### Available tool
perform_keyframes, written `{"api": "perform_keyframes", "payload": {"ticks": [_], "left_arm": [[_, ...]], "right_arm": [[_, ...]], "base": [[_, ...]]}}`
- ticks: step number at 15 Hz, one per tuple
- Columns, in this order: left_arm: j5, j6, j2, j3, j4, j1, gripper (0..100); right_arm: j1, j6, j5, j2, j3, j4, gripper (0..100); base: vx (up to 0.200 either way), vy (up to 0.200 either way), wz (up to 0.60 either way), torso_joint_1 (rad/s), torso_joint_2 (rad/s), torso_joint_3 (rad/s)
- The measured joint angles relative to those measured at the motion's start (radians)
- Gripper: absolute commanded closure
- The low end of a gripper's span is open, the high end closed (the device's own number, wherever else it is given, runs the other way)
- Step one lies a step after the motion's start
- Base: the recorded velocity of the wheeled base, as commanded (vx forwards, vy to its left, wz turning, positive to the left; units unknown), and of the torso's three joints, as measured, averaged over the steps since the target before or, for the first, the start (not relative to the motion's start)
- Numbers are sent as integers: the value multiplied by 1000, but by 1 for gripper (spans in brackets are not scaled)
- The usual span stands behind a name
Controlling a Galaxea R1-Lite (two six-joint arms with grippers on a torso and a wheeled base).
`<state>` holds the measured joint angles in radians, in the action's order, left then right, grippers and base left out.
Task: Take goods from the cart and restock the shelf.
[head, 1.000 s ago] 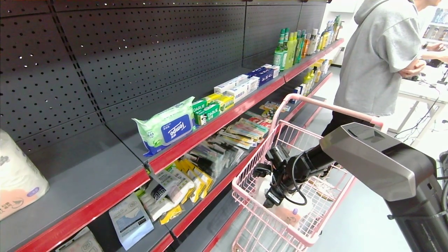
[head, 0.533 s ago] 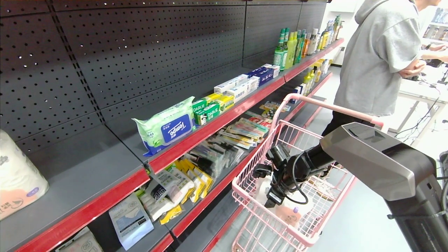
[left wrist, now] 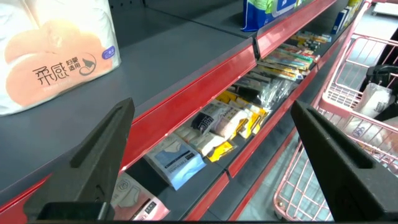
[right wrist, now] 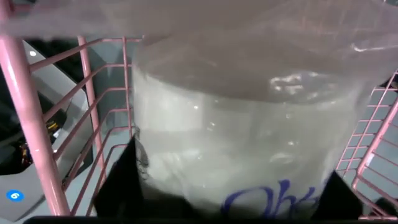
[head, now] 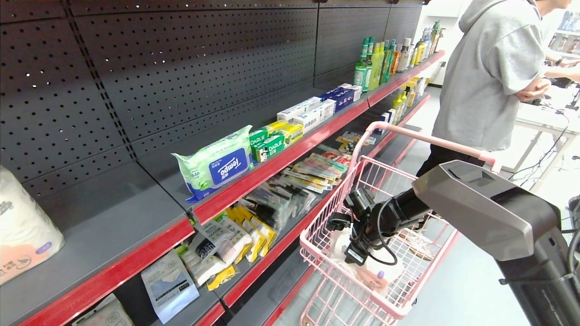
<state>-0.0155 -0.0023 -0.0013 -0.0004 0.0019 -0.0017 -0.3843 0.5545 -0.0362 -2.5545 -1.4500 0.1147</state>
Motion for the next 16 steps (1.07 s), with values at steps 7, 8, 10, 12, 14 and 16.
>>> {"api": "perform_keyframes", "payload": {"ticks": [7, 8, 10, 12, 14, 16], "left_arm": [[0, 0, 0, -1, 1, 0, 0], [0, 1, 0, -1, 1, 0, 0], [0, 0, 0, -1, 1, 0, 0], [0, 0, 0, -1, 1, 0, 0], [0, 1, 0, -1, 1, 0, 0], [0, 1, 0, -1, 1, 0, 0]], "right_arm": [[32, -147, 37, 80, 0, 9, 100], [41, -167, 36, 123, 3, 8, 100], [63, -191, 23, 203, 20, 37, 100], [84, -236, -4, 315, 44, 59, 100], [103, -290, -33, 444, 77, 72, 100], [114, -318, -52, 585, 112, 104, 100]], "base": [[0, 0, 0, 0, 0, 0], [0, 0, 0, 0, 0, 0], [0, 0, 0, 0, 0, 0], [0, 0, 0, 0, 0, 0], [0, 0, 0, 0, 0, 0], [0, 0, 0, 0, 0, 0]]}}
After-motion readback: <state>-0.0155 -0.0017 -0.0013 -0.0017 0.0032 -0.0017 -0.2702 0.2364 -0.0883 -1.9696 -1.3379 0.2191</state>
